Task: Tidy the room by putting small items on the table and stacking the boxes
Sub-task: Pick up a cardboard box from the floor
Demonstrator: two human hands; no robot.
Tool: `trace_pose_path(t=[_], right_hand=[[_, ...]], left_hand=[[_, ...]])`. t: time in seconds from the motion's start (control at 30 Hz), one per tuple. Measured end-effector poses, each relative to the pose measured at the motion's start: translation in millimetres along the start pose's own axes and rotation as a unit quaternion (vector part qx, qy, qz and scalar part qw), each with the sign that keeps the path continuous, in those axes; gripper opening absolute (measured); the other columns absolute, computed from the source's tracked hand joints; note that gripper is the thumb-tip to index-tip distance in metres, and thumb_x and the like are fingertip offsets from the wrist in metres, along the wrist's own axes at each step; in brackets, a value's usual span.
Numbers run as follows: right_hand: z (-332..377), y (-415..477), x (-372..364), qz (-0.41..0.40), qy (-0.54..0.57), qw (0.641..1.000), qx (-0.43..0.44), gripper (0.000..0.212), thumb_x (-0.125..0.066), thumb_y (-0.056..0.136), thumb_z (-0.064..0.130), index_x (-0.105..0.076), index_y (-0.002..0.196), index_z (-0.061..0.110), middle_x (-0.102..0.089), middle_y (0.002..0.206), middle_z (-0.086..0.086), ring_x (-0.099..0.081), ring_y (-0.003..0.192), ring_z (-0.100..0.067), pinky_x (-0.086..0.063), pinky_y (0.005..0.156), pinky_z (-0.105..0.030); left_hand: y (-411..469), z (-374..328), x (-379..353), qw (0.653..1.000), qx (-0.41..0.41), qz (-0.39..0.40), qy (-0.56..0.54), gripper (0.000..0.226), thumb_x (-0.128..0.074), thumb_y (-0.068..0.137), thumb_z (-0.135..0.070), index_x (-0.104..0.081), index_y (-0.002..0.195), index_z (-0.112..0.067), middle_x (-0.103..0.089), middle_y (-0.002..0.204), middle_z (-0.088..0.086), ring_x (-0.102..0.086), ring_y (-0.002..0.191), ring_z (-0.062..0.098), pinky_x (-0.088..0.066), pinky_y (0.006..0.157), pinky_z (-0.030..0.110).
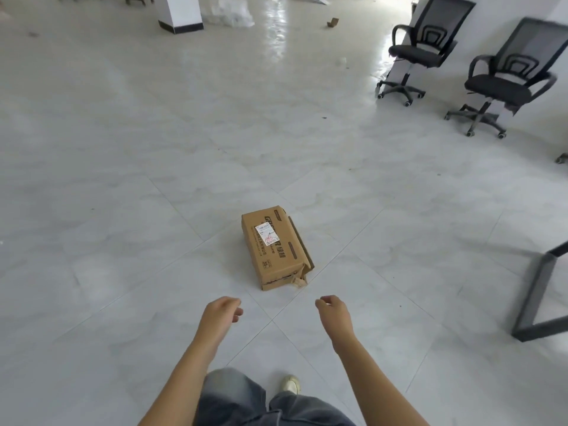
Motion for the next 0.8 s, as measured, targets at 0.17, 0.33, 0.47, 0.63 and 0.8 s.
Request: trace_pose_path(t=[0.17,0.33,0.47,0.63,0.8], right_hand=[[6.2,42.8,-12.3,0.071,-0.004,0.996,-0.045,0.038,-0.046,0.095,0.022,-0.047,0.130,0.008,-0.051,0.129,-0.007,-0.045,0.100,-0.017,-0.037,0.084,-0.027],[37.4,114.7,-7.2,0.033,0.047,0.995,-0.088,0.035,-0.047,0.094,0.023,-0.050,0.126,0.008,-0.052,0.117,-0.004,-0.048,0.102,-0.020,-0.039,0.081,-0.030],[65.5,171.3,-13.8,-0.002,0.099,0.984,-0.145,0.030,-0.048,0.095,0.022,-0.052,0.120,0.006,-0.050,0.096,-0.002,-0.046,0.090,-0.020,-0.038,0.070,-0.027],[103.1,236.1,-35.1,-0.036,0.132,0.962,-0.237,0.018,-0.048,0.094,0.022,-0.054,0.105,0.010,-0.046,0.081,0.003,-0.044,0.078,-0.015,-0.035,0.059,-0.024],[136.5,311.6,-51.4,-0.071,0.153,0.932,-0.321,0.017,-0.047,0.094,0.020,-0.053,0.094,0.004,-0.043,0.075,-0.004,-0.039,0.068,-0.018,-0.033,0.066,-0.028]], left_hand=[[44.7,-8.2,3.5,0.997,0.061,-0.038,0.004,0.015,-0.048,0.093,-0.012,-0.059,0.086,-0.004,-0.064,0.095,0.017,-0.055,0.085,0.026,-0.040,0.080,0.034],[129.6,-47.3,7.3,0.995,0.085,-0.051,0.010,0.014,-0.045,0.095,-0.009,-0.057,0.095,-0.001,-0.063,0.094,0.016,-0.055,0.089,0.029,-0.040,0.079,0.035],[219.6,-98.9,-3.0,0.995,0.085,-0.005,0.056,0.015,-0.045,0.093,-0.008,-0.055,0.083,-0.004,-0.061,0.093,0.019,-0.051,0.084,0.027,-0.039,0.068,0.031],[335.7,-175.7,-14.5,0.987,0.070,0.053,0.131,0.022,-0.048,0.091,-0.009,-0.051,0.068,-0.011,-0.057,0.088,0.016,-0.048,0.083,0.025,-0.037,0.074,0.031],[445.2,-238.1,-31.8,0.970,0.045,0.107,0.213,0.026,-0.047,0.092,-0.009,-0.045,0.066,-0.012,-0.049,0.082,0.010,-0.041,0.075,0.020,-0.030,0.070,0.029]])
Point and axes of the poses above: each hand's wrist, its own y-axis towards the middle knuckle, its own x-axis out of the back of the hand, z = x × y, the point moved 3 cm from there along y, towards the middle knuckle
